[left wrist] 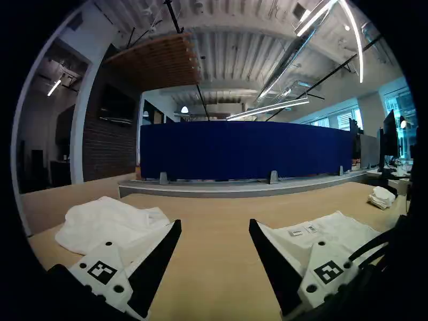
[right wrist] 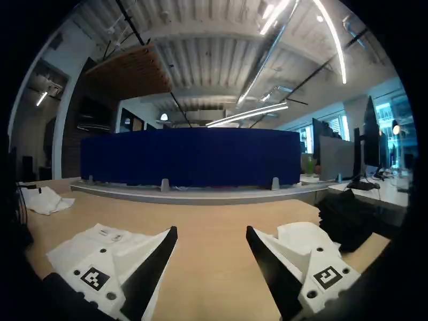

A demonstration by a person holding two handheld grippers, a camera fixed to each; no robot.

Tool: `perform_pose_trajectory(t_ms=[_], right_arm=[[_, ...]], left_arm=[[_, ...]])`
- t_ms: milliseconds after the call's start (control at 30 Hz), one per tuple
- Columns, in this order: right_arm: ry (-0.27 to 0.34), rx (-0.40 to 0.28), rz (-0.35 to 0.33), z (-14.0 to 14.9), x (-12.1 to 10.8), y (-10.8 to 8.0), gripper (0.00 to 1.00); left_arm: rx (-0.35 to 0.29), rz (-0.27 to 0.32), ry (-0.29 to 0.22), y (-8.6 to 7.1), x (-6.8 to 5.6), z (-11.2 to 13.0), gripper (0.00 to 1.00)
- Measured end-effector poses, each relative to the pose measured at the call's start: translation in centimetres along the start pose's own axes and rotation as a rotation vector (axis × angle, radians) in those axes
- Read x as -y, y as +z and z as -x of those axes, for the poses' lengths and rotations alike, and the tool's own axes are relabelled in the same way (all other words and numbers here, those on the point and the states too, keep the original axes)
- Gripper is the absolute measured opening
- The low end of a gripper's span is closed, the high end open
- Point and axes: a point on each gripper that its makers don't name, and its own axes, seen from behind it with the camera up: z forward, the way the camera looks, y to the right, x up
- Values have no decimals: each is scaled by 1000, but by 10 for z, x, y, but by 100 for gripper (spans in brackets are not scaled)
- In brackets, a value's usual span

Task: Fold towel

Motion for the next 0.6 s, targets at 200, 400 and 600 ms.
perform_pose_trajectory(t_ms=[200, 400, 600], right_arm=[[-1, 0, 0, -2, -1, 0, 100], [-1, 0, 0, -3, 0, 0, 100], [-1, 1, 0, -2, 0, 1, 100]], left_arm=[[0, 0, 0, -1, -1, 0, 94], [0, 0, 0, -1, -1, 0, 94], [0, 0, 0, -2, -1, 2, 94]])
